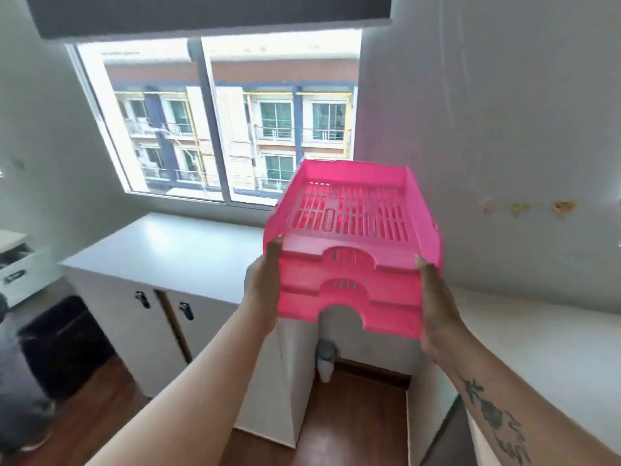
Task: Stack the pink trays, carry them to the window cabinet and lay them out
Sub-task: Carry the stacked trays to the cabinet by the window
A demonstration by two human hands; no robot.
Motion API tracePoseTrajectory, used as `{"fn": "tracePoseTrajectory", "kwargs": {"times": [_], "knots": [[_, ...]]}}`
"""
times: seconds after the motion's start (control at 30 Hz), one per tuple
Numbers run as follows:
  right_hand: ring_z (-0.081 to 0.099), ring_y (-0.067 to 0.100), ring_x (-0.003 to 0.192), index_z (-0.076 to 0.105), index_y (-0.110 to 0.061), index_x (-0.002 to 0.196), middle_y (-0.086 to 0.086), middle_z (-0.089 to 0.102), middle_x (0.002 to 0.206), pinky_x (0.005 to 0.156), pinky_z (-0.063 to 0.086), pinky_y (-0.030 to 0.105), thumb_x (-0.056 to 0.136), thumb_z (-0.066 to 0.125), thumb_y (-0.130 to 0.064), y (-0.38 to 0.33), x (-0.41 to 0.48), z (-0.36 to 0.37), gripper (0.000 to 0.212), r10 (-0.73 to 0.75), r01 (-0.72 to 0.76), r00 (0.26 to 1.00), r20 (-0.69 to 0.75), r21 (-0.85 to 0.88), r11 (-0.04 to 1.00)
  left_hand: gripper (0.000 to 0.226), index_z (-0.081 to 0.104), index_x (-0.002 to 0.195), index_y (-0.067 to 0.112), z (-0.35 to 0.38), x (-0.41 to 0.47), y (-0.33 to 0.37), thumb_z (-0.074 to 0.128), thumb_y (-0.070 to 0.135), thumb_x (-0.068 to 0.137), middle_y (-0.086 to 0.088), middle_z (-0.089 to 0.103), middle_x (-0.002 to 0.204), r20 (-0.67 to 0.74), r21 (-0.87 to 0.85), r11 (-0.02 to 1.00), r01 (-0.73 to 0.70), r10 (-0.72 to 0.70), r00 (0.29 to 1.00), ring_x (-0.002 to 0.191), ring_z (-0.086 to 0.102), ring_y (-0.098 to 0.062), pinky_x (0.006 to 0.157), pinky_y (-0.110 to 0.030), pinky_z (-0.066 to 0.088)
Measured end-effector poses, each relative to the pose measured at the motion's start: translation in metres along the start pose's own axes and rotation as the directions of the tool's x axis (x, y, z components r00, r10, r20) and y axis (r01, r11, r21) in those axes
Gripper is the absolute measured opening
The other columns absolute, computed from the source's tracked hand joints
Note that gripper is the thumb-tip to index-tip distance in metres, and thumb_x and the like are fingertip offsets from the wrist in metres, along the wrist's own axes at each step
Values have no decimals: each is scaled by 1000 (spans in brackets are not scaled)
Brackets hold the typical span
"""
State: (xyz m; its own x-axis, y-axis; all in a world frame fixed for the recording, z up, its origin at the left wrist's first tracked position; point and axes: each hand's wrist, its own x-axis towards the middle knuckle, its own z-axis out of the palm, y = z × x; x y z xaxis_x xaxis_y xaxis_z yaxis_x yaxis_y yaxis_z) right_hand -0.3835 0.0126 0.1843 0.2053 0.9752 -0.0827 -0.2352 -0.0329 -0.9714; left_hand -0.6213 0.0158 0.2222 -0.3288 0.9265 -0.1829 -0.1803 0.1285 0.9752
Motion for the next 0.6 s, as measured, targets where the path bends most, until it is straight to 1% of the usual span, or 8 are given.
{"fn": "tracePoseTrajectory", "kwargs": {"times": [0.07, 0.17, 0.23, 0.3, 0.4, 0.5, 0.6], "knots": [[75, 32, 92, 62, -36, 119, 9, 75, 108, 78, 59, 61, 86, 50, -68, 5, -1, 37, 48, 7, -6, 996, 86, -7, 1000, 50, 75, 89, 20, -39, -2, 7, 55, 64, 74, -14, 77, 95, -86, -21, 1000, -12, 11, 996, 83, 74, -35, 80, -57, 57], [75, 35, 91, 65, -33, 117, 12, 75, 108, 78, 58, 63, 83, 53, -68, 14, -4, 87, 50, 18, -16, 975, 223, -10, 1000, 48, 74, 92, 23, -89, -3, 14, 56, 64, 75, -13, 76, 97, -178, -49, 998, -29, 20, 984, 84, 74, -35, 79, -58, 57], [76, 34, 87, 67, -29, 115, 14, 76, 104, 76, 59, 61, 85, 53, -66, 19, -6, 117, 50, 22, -16, 964, 267, -24, 1000, 50, 73, 96, 23, -117, 1, 17, 55, 64, 74, -14, 76, 99, -215, -67, 996, -54, 38, 976, 84, 74, -34, 78, -59, 57], [76, 33, 84, 65, -25, 117, 15, 76, 103, 73, 61, 56, 90, 51, -60, 28, -5, 145, 47, 12, -8, 958, 287, -17, 1000, 49, 73, 97, 23, -140, 11, 18, 55, 63, 76, -13, 75, 98, -249, -81, 995, -65, 43, 968, 84, 74, -33, 79, -58, 58], [75, 37, 87, 64, -26, 119, 17, 75, 106, 73, 60, 61, 91, 53, -56, 42, 4, 186, 43, 23, -24, 952, 305, 0, 1000, 47, 72, 98, 22, -169, 39, 17, 53, 61, 80, -14, 74, 99, -264, -87, 995, -57, 32, 964, 85, 73, -33, 80, -55, 58], [75, 39, 87, 67, -28, 112, 19, 75, 105, 73, 58, 64, 85, 58, -61, 62, 24, 229, 44, 39, -40, 961, 272, -3, 999, 49, 70, 102, 21, -195, 82, 17, 53, 61, 80, -15, 73, 102, -274, -99, 994, -39, 11, 962, 86, 72, -34, 80, -54, 58], [75, 39, 84, 69, -30, 102, 17, 76, 100, 71, 59, 64, 79, 57, -68, 82, 51, 279, 46, 62, -55, 970, 236, -32, 998, 59, 68, 106, 22, -223, 141, 18, 53, 68, 72, -15, 72, 104, -271, -82, 997, 3, -25, 962, 88, 72, -35, 78, -57, 58]]}}
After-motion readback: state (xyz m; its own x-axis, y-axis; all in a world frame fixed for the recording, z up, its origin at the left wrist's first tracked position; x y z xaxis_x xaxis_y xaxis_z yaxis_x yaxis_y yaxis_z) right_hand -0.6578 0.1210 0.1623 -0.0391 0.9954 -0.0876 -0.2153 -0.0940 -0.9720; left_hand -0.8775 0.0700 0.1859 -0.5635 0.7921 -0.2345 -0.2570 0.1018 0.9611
